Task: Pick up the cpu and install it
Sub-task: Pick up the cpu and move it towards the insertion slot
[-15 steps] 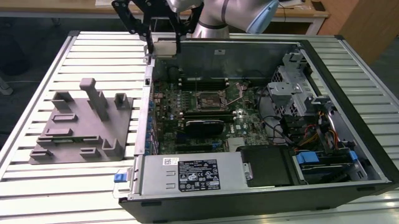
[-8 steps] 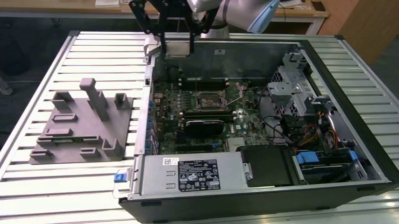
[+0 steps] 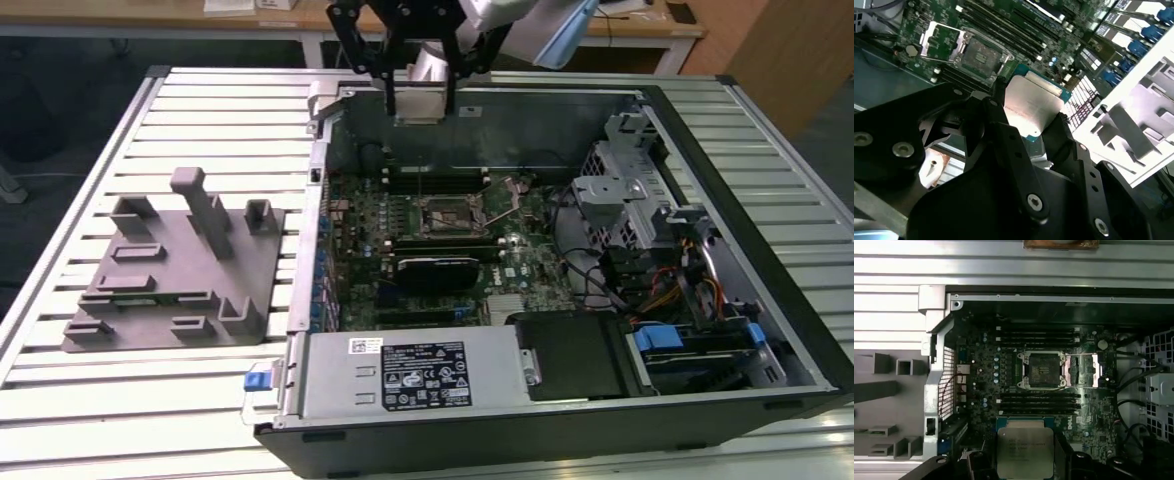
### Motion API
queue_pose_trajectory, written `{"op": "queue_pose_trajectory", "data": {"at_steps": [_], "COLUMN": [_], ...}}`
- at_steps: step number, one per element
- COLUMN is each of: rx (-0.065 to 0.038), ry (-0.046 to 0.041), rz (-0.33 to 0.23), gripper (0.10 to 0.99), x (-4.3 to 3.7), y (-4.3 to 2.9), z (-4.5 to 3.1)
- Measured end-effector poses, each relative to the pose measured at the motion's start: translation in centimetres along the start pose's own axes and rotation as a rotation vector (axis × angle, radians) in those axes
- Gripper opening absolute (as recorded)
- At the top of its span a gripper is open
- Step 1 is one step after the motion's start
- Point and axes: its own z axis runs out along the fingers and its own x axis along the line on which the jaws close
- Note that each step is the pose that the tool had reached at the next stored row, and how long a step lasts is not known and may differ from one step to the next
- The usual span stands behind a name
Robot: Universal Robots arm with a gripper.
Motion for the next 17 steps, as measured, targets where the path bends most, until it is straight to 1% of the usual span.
{"op": "queue_pose_trajectory", "data": {"at_steps": [7,17], "rx": [0.0,0.0], "ry": [0.0075,0.0158], "rz": [0.0,0.001], "gripper": [0.541,0.541], "x": [-2.39,-5.31], "y": [-0.02,-0.05], "z": [0.63,1.59]}}
